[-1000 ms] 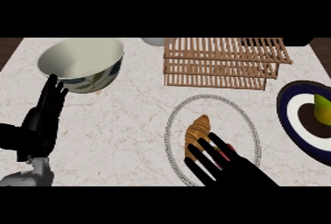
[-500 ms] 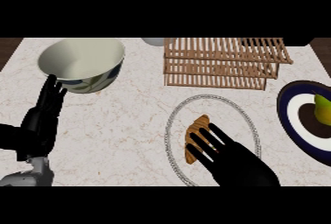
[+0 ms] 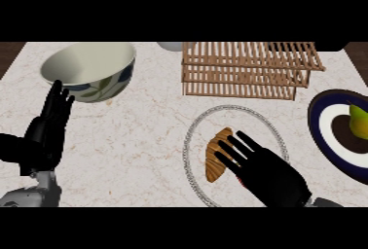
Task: Pick the bell pepper from the placemat and place it in the tiered shelf
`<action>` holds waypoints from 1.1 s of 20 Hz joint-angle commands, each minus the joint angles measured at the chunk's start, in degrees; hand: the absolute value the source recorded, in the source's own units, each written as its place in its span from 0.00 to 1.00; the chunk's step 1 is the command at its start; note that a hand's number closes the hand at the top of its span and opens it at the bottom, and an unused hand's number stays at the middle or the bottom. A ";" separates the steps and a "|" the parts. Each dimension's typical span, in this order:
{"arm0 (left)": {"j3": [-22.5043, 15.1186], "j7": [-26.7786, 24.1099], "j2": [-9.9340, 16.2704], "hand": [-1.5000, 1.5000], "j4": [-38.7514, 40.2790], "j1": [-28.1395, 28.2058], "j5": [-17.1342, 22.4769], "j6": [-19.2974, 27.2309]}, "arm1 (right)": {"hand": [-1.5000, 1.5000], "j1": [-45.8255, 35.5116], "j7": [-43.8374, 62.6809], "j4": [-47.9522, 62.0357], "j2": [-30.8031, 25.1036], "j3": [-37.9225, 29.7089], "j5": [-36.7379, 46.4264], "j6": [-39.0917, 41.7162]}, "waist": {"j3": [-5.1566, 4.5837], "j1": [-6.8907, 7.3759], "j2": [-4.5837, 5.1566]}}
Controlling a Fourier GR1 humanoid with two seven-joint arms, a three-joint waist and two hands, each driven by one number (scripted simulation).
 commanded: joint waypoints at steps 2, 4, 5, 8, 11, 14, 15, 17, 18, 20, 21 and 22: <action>0.29 1.35 -0.24 0.50 2.21 -2.96 -0.94 -0.29 | 0.00 2.14 -7.37 3.59 0.53 -3.98 1.51 -3.65 | -0.09 -0.18 0.12; -0.09 -4.36 -1.71 0.50 5.66 -0.46 -1.50 -0.94 | 0.00 3.20 -6.11 0.87 2.13 -2.38 3.74 -1.04 | -0.11 -0.26 0.10; -1.06 0.27 -1.64 0.50 0.31 0.48 -1.80 -0.38 | 0.00 0.98 -8.56 9.61 5.39 -2.06 5.94 -6.28 | -0.08 0.10 0.12; 0.27 -0.07 -1.61 0.50 -0.36 0.90 -1.05 -0.76 | 0.00 0.16 -11.59 15.20 7.92 -3.06 7.53 -8.40 | -0.09 0.15 0.15; 0.08 1.35 -1.79 0.50 -0.54 0.08 -2.29 -0.66 | 0.00 5.71 -9.79 7.31 7.46 -2.71 10.57 -4.38 | -0.10 -0.18 0.06; 0.38 -2.12 -2.88 0.50 3.80 -1.12 -3.19 -0.06 | 0.00 4.89 -9.50 10.18 10.22 -3.94 11.89 -3.43 | -0.10 -0.20 0.09; 1.55 3.30 -0.79 0.50 -1.91 0.05 -1.38 -1.55 | 0.00 5.42 -10.04 13.26 11.21 -2.92 12.88 -4.89 | -0.09 -0.01 0.07; 4.32 -0.95 0.64 0.50 2.70 -0.47 1.69 -4.42 | 1.00 0.91 -11.99 16.57 9.51 -4.19 13.00 -2.06 | -0.12 0.09 0.16; 1.76 3.49 -1.10 0.50 -1.25 -0.91 -1.33 -1.49 | 1.00 5.85 -12.62 12.80 9.12 -2.82 14.93 -5.07 | -0.09 -0.12 0.06; 2.80 -0.79 -0.37 0.50 1.27 0.47 0.47 -4.32 | 1.00 1.16 -15.92 19.13 10.27 -2.83 17.26 -10.12 | -0.10 0.18 0.14; 0.33 0.38 -2.23 0.50 -1.93 1.77 -2.13 -1.97 | 1.00 -0.50 -15.82 20.75 12.11 -2.71 18.41 -10.55 | -0.09 0.32 0.12; 1.41 1.93 -1.31 0.50 0.37 -0.82 -1.30 -2.72 | 1.00 2.43 -18.55 19.46 9.34 -3.70 18.03 -13.89 | -0.08 0.01 0.12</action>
